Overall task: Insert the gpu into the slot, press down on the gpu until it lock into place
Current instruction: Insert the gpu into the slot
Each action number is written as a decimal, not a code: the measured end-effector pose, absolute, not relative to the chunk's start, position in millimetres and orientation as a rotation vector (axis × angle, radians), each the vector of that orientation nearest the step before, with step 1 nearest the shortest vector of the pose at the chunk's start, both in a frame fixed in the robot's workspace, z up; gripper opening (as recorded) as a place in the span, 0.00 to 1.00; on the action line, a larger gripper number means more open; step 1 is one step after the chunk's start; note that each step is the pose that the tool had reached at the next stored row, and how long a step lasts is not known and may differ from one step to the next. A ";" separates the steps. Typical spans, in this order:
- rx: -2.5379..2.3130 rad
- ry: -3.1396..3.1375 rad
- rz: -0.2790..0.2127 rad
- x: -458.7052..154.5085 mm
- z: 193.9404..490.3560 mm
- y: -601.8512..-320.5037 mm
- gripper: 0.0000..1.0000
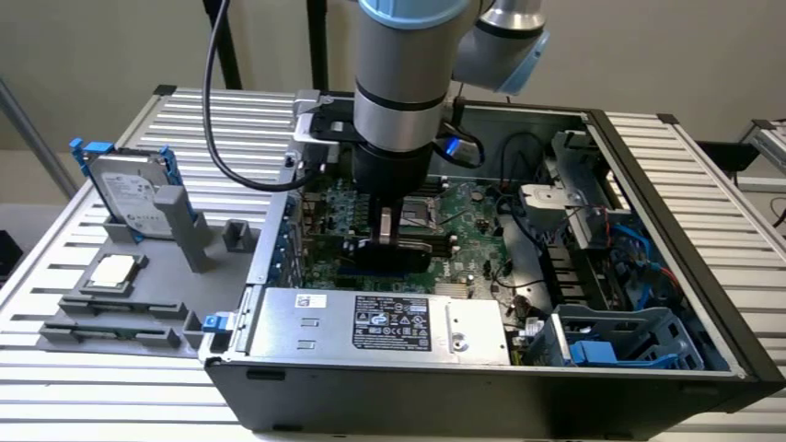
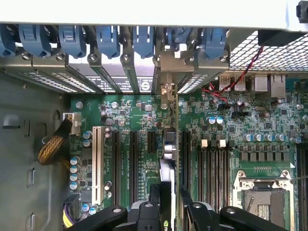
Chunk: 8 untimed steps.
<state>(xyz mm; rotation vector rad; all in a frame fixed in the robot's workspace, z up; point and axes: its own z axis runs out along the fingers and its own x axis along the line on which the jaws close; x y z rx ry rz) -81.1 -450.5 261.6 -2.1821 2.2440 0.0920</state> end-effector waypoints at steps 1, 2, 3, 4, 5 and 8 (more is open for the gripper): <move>-2.183 2.245 0.094 -81.1 261.1 -450.5 0.26; -2.183 2.245 0.095 -81.0 260.6 -450.5 0.26; -2.184 2.246 0.097 -80.9 260.2 -450.5 0.26; -2.185 2.247 0.100 -80.9 259.9 -450.4 0.26; -2.186 2.248 0.101 -81.0 259.5 -450.5 0.26; -2.186 2.248 0.102 -81.0 258.6 -450.5 0.26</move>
